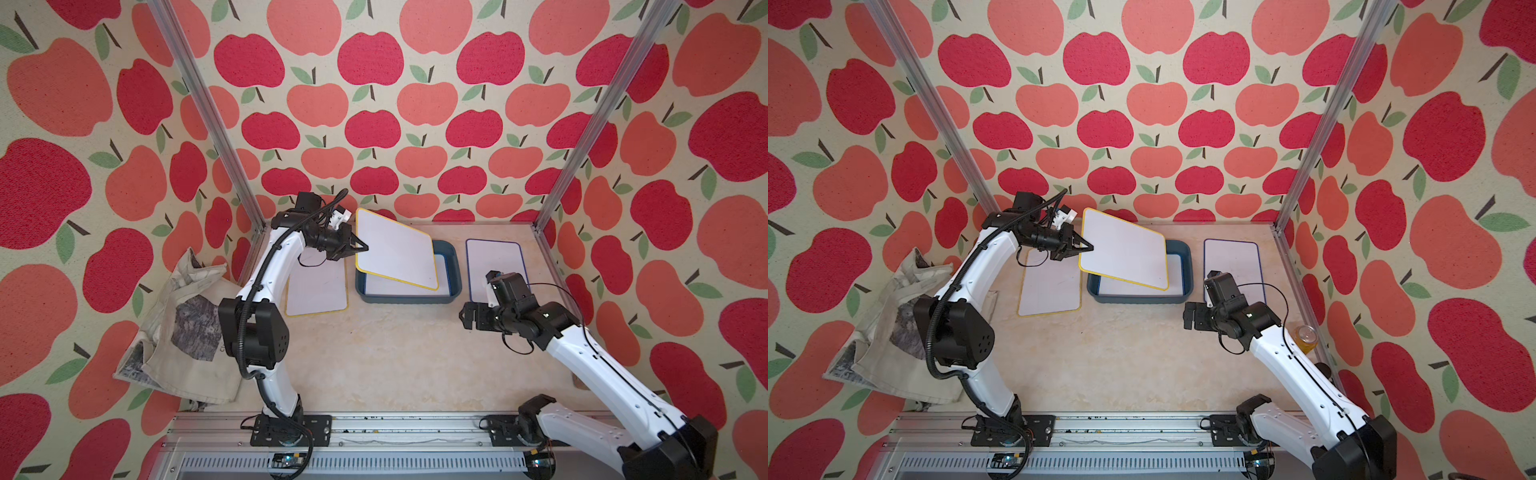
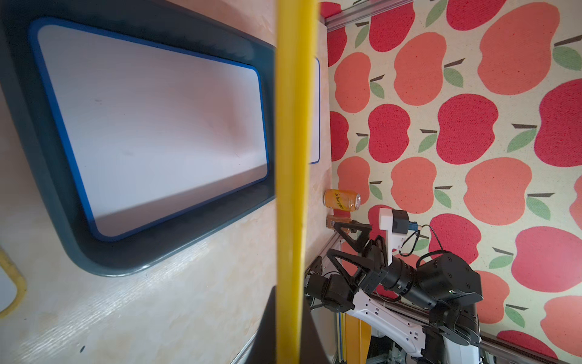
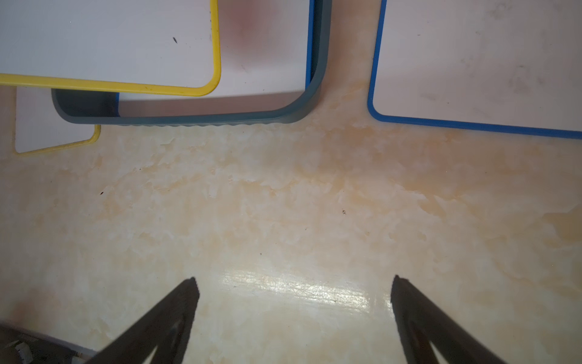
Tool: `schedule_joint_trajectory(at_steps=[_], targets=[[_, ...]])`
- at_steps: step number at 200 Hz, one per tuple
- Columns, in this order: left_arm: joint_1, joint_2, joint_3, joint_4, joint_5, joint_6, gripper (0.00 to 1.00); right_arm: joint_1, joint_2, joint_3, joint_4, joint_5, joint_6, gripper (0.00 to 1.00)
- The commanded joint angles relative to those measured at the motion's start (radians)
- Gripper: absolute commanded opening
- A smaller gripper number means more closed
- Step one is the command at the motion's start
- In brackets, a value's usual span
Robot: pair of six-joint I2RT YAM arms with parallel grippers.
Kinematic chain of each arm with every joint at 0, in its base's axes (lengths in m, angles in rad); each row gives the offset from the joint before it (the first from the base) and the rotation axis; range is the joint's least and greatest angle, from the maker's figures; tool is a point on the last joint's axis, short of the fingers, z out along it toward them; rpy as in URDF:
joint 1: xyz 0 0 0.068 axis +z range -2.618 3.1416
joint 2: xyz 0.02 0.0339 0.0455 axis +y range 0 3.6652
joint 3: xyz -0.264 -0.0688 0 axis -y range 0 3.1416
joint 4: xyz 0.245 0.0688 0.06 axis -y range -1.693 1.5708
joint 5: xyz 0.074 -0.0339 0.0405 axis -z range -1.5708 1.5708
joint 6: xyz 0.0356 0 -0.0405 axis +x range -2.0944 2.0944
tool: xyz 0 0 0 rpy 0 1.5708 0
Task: Put the whiteboard into the storage box
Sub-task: Place the whiteboard in the storage box.
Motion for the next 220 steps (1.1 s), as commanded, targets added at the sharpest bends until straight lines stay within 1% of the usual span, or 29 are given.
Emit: schedule_joint_trajectory(at_steps=[1, 31, 79, 139, 150, 186, 220], targets=[[0.005, 0.067, 0.072, 0.022, 0.110, 0.027, 0.00, -0.028, 0.034, 0.050, -0.027, 0.004, -0.039, 0.99], [0.007, 0.139, 0.110, 0.035, 0.139, 0.030, 0.00, -0.044, 0.079, 0.063, -0.018, 0.007, -0.054, 0.99], [0.007, 0.255, 0.173, 0.003, 0.171, 0.053, 0.00, -0.067, 0.171, 0.100, -0.014, 0.029, -0.081, 0.99], [-0.001, 0.321, 0.148, 0.027, 0.245, 0.066, 0.00, -0.089, 0.224, 0.104, 0.005, 0.035, -0.089, 0.99], [-0.005, 0.324, 0.128, 0.047, 0.264, 0.067, 0.02, -0.094, 0.232, 0.105, 0.005, 0.039, -0.089, 0.99], [-0.014, 0.349, 0.126, 0.040, 0.257, 0.075, 0.04, -0.107, 0.250, 0.106, 0.010, 0.040, -0.096, 0.99], [-0.035, 0.393, 0.152, -0.021, 0.201, 0.115, 0.08, -0.111, 0.270, 0.100, 0.009, 0.049, -0.098, 0.99]])
